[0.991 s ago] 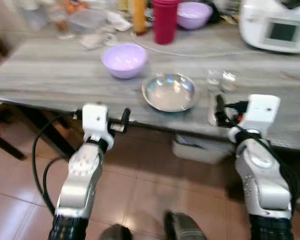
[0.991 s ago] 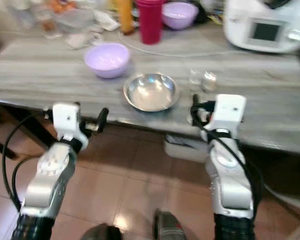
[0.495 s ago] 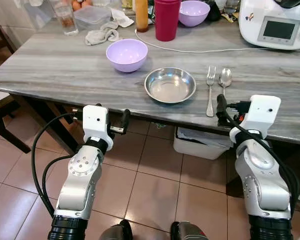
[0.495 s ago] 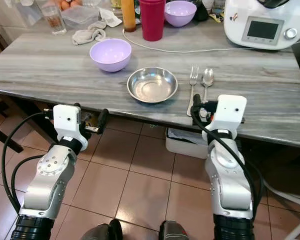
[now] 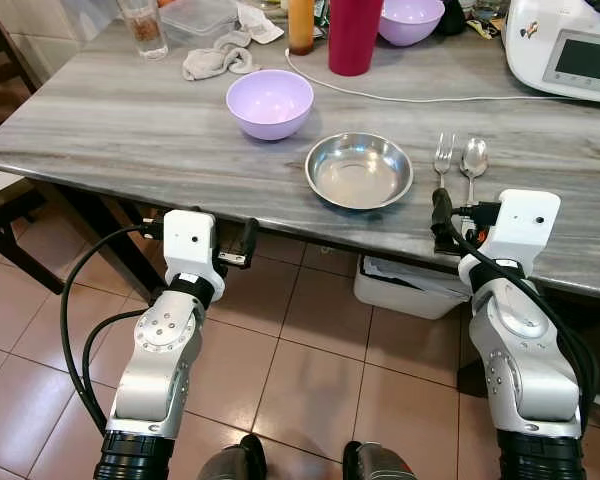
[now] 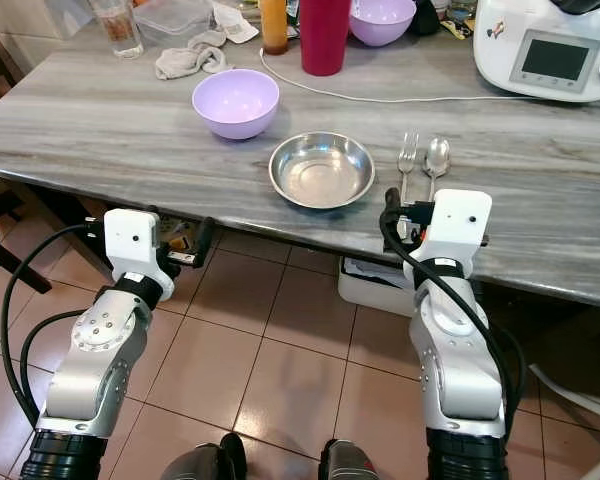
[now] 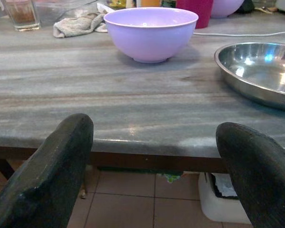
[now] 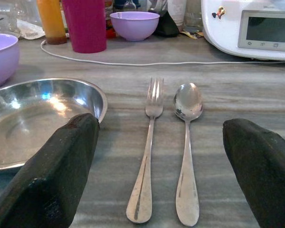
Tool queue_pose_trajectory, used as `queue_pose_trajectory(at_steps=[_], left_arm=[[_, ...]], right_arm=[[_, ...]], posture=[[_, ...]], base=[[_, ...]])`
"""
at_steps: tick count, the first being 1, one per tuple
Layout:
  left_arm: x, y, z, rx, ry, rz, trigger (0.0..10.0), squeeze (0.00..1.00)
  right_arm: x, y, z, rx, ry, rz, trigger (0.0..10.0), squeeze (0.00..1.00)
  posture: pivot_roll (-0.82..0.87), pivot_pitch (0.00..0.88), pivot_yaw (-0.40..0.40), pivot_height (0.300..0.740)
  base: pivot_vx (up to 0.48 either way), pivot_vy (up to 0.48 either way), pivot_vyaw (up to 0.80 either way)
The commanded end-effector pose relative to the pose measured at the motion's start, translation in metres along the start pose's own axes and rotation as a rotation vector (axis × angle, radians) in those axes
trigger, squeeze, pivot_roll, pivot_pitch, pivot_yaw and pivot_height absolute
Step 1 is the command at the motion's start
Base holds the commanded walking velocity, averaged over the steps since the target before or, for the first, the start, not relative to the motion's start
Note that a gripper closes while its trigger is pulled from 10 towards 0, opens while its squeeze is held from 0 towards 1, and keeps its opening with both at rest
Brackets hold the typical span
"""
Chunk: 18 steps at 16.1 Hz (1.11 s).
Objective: Setting the table
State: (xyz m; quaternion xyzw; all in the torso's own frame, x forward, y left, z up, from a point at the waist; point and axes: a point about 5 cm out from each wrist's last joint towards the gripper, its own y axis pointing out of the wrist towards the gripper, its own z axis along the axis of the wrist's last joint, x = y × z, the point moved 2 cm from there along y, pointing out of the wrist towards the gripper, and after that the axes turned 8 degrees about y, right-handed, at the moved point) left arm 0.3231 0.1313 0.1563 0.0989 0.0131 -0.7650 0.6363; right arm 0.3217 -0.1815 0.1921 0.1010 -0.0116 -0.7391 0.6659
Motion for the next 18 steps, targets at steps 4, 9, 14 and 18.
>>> queue_pose_trajectory(at_steps=[4, 9, 14, 18], left_arm=[[0.0018, -0.001, -0.0013, -0.007, -0.015, -0.007, 10.0, 0.0], [0.0011, -0.0008, -0.0015, -0.005, -0.01, -0.008, 10.0, 0.0], [0.0006, -0.0005, -0.0017, -0.005, -0.014, -0.009, 10.0, 0.0], [0.0005, -0.0008, -0.0026, -0.011, -0.021, -0.006, 10.0, 0.0]], right_arm=[[0.0011, 0.0017, -0.0005, -0.004, -0.006, -0.004, 10.0, 0.0], [0.0015, 0.002, -0.0003, -0.003, -0.009, -0.005, 10.0, 0.0], [0.0022, 0.0014, -0.0011, -0.006, -0.007, -0.013, 10.0, 0.0], [0.0026, 0.0016, -0.0018, -0.01, -0.003, -0.016, 10.0, 0.0]], posture=[[-0.23, 0.194, 0.028, 0.74], [-0.23, 0.193, 0.027, 0.74], [-0.23, 0.194, 0.03, 0.74], [-0.23, 0.198, 0.03, 0.74]], base=[[0.0, 0.0, 0.0], [0.0, 0.0, 0.0], [0.0, 0.0, 0.0], [0.0, 0.0, -0.1]])
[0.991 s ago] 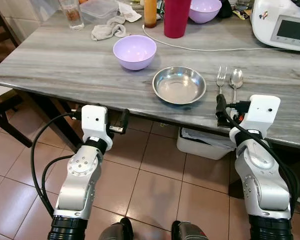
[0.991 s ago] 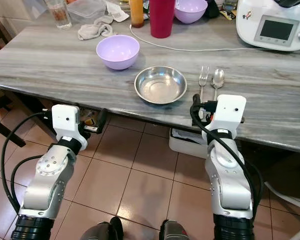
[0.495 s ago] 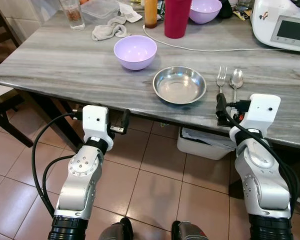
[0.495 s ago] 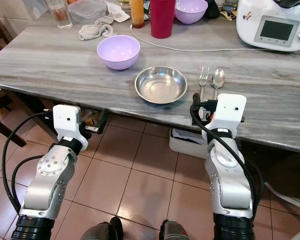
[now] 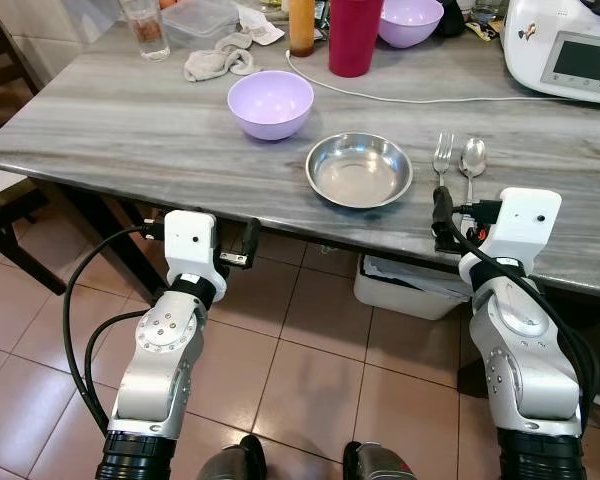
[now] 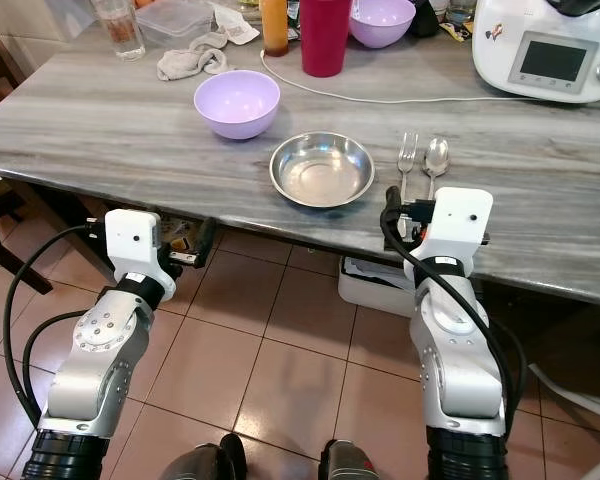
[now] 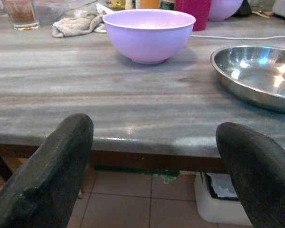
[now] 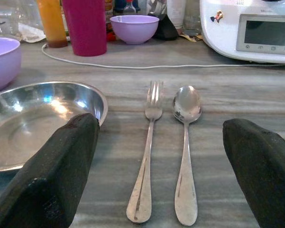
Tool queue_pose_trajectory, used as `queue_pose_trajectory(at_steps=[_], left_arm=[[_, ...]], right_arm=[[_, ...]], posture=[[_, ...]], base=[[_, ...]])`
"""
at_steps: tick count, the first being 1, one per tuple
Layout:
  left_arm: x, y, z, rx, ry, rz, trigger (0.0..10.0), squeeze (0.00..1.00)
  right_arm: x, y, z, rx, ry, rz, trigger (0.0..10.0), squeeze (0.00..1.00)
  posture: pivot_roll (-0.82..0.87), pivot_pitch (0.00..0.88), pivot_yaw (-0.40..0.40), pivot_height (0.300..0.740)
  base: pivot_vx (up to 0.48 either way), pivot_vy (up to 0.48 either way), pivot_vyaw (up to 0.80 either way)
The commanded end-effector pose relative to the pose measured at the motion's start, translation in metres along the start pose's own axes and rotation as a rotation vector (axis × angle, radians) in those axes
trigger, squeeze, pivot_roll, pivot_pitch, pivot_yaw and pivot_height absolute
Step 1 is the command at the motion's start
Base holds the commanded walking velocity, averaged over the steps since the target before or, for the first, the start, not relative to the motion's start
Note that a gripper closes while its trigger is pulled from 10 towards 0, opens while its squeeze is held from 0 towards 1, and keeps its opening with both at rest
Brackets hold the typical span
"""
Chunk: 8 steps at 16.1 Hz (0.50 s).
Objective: Setting the table
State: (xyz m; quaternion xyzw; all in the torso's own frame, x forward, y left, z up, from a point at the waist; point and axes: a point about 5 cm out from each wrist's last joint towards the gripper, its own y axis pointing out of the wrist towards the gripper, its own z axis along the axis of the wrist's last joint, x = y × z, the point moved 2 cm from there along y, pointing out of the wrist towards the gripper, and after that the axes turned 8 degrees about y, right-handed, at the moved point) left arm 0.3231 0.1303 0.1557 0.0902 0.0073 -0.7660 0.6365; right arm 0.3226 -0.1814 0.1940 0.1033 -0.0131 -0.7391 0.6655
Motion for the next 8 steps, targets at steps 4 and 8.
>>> queue_pose_trajectory(at_steps=[4, 8], left_arm=[[-0.0009, -0.001, -0.0021, -0.008, 0.002, -0.008, 10.0, 0.0], [-0.0008, -0.0009, -0.0025, -0.013, 0.005, -0.01, 10.0, 0.0]], right_arm=[[0.003, 0.0001, -0.0038, -0.016, -0.002, -0.017, 10.0, 0.0], [0.0037, -0.0002, -0.0045, -0.018, 0.0, -0.02, 10.0, 0.0]], posture=[[-0.23, 0.198, 0.03, 0.74], [-0.23, 0.198, 0.03, 0.74]], base=[[0.0, 0.0, -0.43], [0.0, 0.0, -0.47]])
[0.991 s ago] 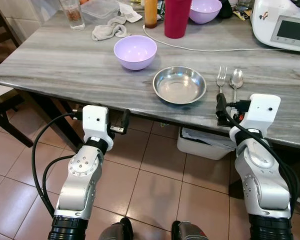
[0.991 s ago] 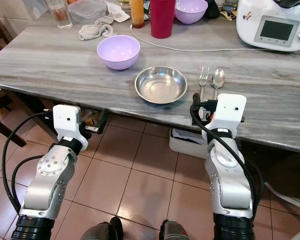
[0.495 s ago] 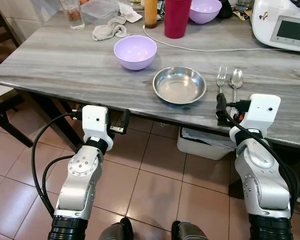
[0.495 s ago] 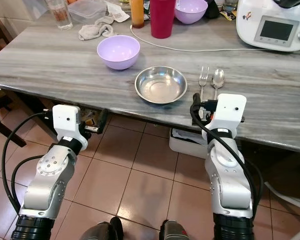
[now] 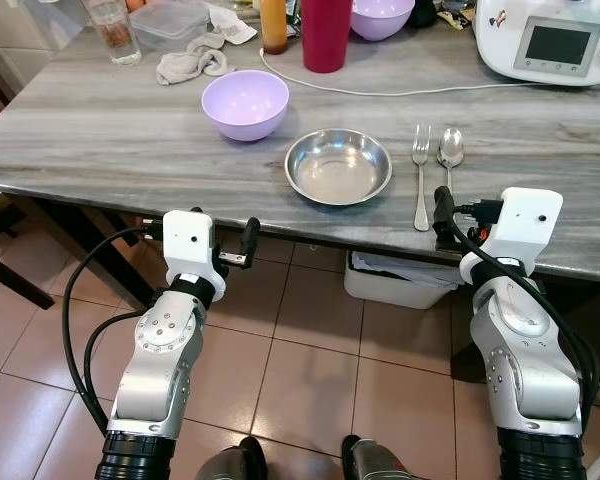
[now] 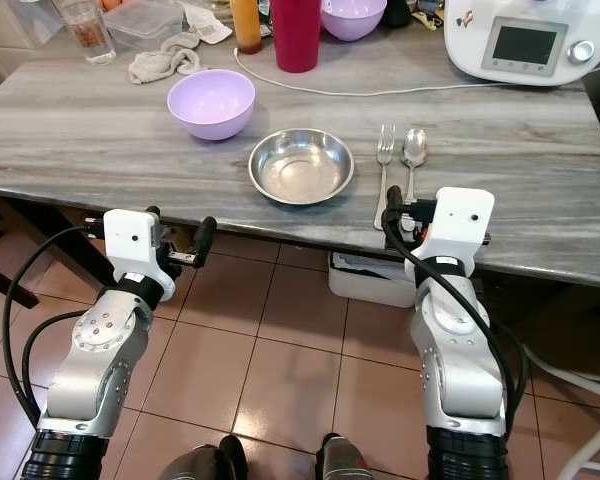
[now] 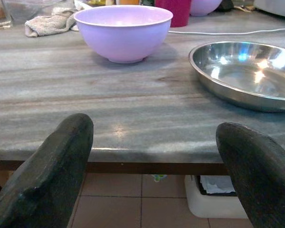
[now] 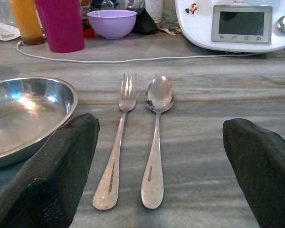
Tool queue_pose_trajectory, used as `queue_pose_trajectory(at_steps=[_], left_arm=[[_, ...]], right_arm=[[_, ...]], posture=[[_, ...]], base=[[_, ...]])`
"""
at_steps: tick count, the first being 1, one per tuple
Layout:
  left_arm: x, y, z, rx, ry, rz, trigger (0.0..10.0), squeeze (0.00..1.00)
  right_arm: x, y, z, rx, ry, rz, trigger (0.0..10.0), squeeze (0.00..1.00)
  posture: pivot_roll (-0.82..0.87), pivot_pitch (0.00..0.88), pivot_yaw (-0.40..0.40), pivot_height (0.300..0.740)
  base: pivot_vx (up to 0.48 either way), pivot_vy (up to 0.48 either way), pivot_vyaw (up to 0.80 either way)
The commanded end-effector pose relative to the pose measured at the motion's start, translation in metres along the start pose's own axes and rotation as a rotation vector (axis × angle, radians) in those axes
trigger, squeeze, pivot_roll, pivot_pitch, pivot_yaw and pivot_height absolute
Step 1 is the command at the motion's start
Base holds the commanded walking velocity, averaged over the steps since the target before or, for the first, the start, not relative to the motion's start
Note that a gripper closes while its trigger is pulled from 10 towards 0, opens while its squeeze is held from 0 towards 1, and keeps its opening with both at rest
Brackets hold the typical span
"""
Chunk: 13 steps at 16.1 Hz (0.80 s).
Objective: Setting the table
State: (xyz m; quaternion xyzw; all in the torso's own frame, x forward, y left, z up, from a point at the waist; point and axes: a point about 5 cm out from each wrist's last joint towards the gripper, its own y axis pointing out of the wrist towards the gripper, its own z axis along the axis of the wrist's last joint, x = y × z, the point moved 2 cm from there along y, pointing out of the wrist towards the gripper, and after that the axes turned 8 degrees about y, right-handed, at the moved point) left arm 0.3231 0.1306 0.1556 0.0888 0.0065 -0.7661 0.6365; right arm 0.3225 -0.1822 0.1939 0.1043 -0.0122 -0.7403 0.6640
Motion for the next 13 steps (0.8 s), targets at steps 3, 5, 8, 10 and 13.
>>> queue_pose_trajectory(at_steps=[3, 5, 8, 10, 13], left_arm=[[-0.0005, -0.0009, -0.0027, -0.014, 0.008, -0.009, 10.0, 0.0], [-0.0004, -0.001, -0.0028, -0.015, 0.007, -0.009, 10.0, 0.0], [0.0001, -0.0007, -0.003, -0.022, 0.01, -0.008, 10.0, 0.0], [0.0001, -0.0007, -0.0031, -0.024, 0.011, -0.007, 10.0, 0.0], [0.0005, -0.0006, -0.0032, -0.027, 0.012, -0.004, 10.0, 0.0]], right_arm=[[0.0029, -0.0001, -0.0046, -0.019, -0.003, -0.016, 10.0, 0.0], [0.0029, 0.0, -0.0044, -0.019, -0.003, -0.017, 10.0, 0.0], [0.0036, 0.0003, -0.0046, -0.021, -0.002, -0.02, 10.0, 0.0], [0.0036, 0.0004, -0.0043, -0.018, -0.001, -0.02, 10.0, 0.0], [0.004, 0.0007, -0.0039, -0.017, -0.005, -0.019, 10.0, 0.0]], posture=[[-0.23, 0.198, 0.03, 0.74], [-0.23, 0.198, 0.03, 0.74], [-0.23, 0.198, 0.032, 0.74], [-0.23, 0.198, 0.032, 0.74], [-0.23, 0.198, 0.029, 0.74]], base=[[0.0, 0.0, -0.49], [0.0, 0.0, -0.6], [0.0, 0.0, -0.8], [0.0, 0.0, -0.26], [-0.261, 0.0, 0.0]])
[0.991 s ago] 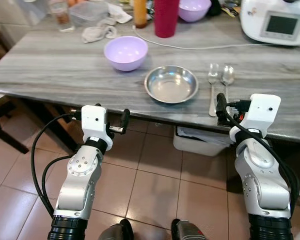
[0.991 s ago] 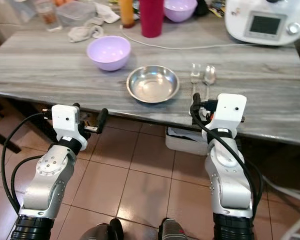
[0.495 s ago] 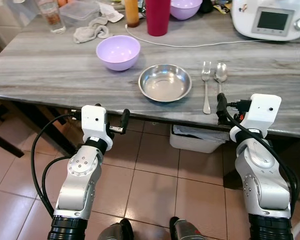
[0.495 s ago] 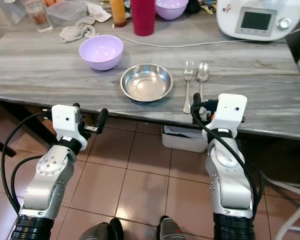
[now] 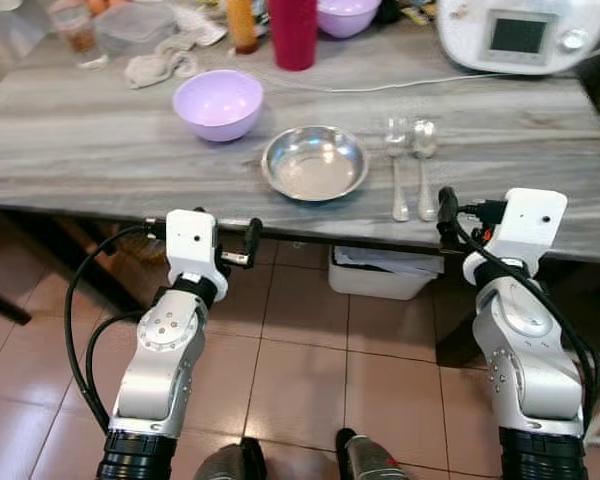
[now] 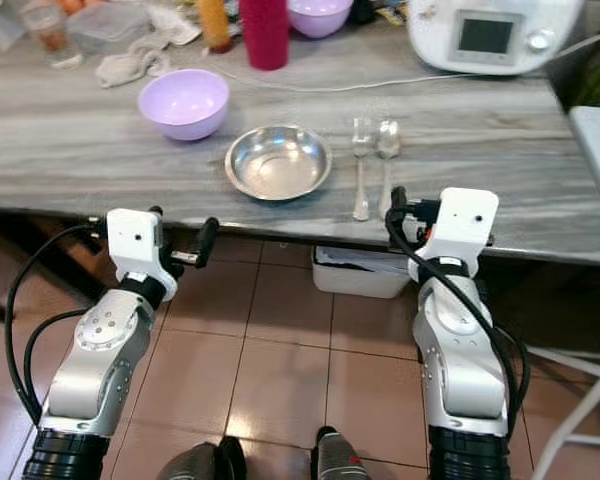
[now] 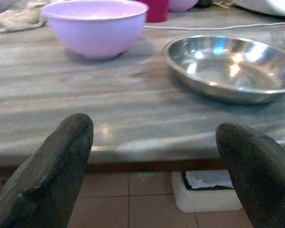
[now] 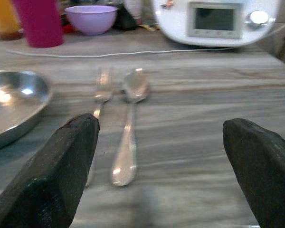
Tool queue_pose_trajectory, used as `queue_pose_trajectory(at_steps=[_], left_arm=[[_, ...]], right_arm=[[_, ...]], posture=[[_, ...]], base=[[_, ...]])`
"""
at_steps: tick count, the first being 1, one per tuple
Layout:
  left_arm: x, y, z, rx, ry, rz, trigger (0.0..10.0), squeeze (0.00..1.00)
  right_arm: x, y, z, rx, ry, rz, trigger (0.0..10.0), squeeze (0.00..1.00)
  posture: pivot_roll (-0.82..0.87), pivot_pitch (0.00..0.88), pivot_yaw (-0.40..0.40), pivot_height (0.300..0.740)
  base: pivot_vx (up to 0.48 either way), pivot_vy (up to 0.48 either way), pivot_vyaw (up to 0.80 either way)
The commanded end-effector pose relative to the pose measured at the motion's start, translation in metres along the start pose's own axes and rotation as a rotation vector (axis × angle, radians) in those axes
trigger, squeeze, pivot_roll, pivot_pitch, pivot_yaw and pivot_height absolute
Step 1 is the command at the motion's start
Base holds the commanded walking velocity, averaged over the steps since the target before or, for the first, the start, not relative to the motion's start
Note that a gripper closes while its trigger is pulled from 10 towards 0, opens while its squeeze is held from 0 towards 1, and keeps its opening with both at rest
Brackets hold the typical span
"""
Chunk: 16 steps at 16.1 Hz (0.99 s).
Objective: Setting the table
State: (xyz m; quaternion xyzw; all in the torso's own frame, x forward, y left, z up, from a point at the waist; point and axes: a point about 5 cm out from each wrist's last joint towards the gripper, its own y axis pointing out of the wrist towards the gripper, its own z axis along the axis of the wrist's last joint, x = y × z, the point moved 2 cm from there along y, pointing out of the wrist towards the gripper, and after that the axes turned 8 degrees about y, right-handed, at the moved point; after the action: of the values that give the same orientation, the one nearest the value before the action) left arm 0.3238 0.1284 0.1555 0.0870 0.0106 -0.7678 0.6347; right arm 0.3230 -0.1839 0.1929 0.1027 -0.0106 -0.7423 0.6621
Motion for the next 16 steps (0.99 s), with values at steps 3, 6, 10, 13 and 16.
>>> queue_pose_trajectory(at_steps=[3, 6, 10, 13, 16], left_arm=[[-0.002, -0.002, -0.004, -0.024, 0.013, 0.008, 10.0, 0.0], [-0.001, -0.003, -0.006, -0.025, 0.016, 0.011, 10.0, 0.0], [0.001, -0.003, -0.006, -0.024, 0.016, 0.009, 10.0, 0.0], [-0.001, -0.001, -0.008, -0.029, 0.021, 0.012, 10.0, 0.0], [-0.002, 0.001, -0.01, -0.027, 0.022, 0.017, 10.0, 0.0]], right_arm=[[0.002, -0.001, -0.005, -0.014, -0.005, -0.01, 10.0, 0.0], [0.002, -0.003, -0.006, -0.008, -0.003, -0.005, 10.0, 0.0], [0.001, 0.0, -0.006, 0.004, -0.011, -0.002, 10.0, 0.0], [0.001, 0.001, -0.008, 0.016, -0.021, 0.009, 10.0, 0.0], [-0.01, 0.0, -0.007, 0.034, -0.019, 0.1, 10.0, 0.0]], posture=[[-0.23, 0.195, 0.029, 0.74], [-0.23, 0.182, 0.032, 0.74], [-0.22, 0.164, 0.037, 0.74], [-0.22, 0.134, 0.046, 0.74], [-0.22, 0.112, 0.042, 0.74]], base=[[-0.295, 0.0, 0.0], [-0.308, 0.0, 0.0], [-0.306, 0.0, 0.0], [-0.305, 0.0, 0.0], [-0.299, 0.0, 0.0]])
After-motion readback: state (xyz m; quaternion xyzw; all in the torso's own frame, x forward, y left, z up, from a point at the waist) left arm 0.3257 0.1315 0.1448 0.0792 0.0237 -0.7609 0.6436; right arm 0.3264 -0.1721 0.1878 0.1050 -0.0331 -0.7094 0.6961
